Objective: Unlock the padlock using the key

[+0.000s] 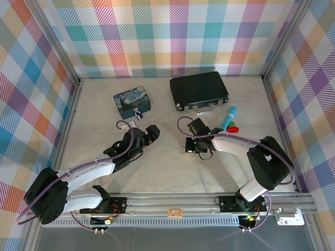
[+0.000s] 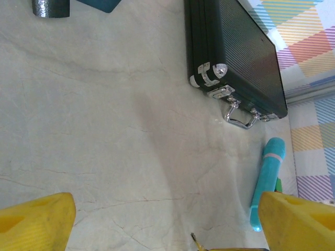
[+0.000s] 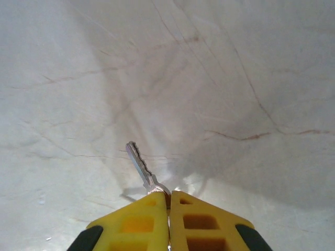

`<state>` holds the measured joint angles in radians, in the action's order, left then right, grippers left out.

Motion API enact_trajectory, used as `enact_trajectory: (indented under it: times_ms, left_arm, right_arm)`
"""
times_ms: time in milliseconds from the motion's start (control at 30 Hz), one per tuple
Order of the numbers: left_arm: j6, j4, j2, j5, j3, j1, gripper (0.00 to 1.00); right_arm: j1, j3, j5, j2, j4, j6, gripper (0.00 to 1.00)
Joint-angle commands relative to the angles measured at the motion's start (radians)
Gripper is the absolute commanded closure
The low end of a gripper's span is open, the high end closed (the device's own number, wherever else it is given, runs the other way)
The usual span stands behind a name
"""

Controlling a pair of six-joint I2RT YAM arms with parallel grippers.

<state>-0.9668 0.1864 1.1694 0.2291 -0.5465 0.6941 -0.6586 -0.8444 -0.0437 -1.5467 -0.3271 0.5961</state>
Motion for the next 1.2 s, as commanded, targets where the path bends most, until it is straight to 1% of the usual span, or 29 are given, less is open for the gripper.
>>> enact_trajectory:
  times_ms: [0, 167, 300, 400, 500, 600, 733, 867, 1000, 1167]
  left_arm:
    - [0.027, 0.074, 0.005, -0.062, 0.011, -0.029, 0.11]
    - [0.056, 0.176, 0.013, -0.165, 0.013, -0.046, 0.16]
    - [0.085, 0.259, 0.038, -0.265, 0.005, -0.045, 0.22]
    - [0.073, 0.346, 0.079, -0.352, 0.006, -0.045, 0.27]
    - [0.033, 0.43, 0.133, -0.406, 0.007, -0.038, 0.33]
    - [0.017, 0.493, 0.172, -0.417, 0.006, -0.018, 0.38]
    - [0.02, 0.551, 0.22, -0.434, -0.005, -0.005, 0.43]
    - [0.011, 0.572, 0.259, -0.453, -0.023, -0.001, 0.47]
    - [-0.001, 0.599, 0.294, -0.485, -0.049, 0.002, 0.53]
    - [-0.017, 0.622, 0.317, -0.491, -0.059, 0.007, 0.63]
  right_arm:
    - [0.021, 0.005, -0.129, 0.073, 0.078, -0.068, 1.0]
    - [0.063, 0.02, -0.283, 0.137, 0.163, -0.123, 1.0]
    - [0.09, 0.029, -0.365, 0.166, 0.208, -0.154, 1.0]
    - [0.105, 0.045, -0.423, 0.181, 0.255, -0.168, 1.0]
    - [0.11, 0.051, -0.43, 0.189, 0.279, -0.164, 1.0]
    - [0.115, 0.042, -0.427, 0.179, 0.281, -0.127, 1.0]
    - [0.114, 0.058, -0.438, 0.181, 0.332, -0.075, 1.0]
    - [0.116, 0.072, -0.446, 0.188, 0.385, -0.037, 1.0]
    - [0.115, 0.077, -0.454, 0.178, 0.426, 0.001, 1.0]
    - [0.117, 0.082, -0.449, 0.164, 0.466, 0.026, 1.0]
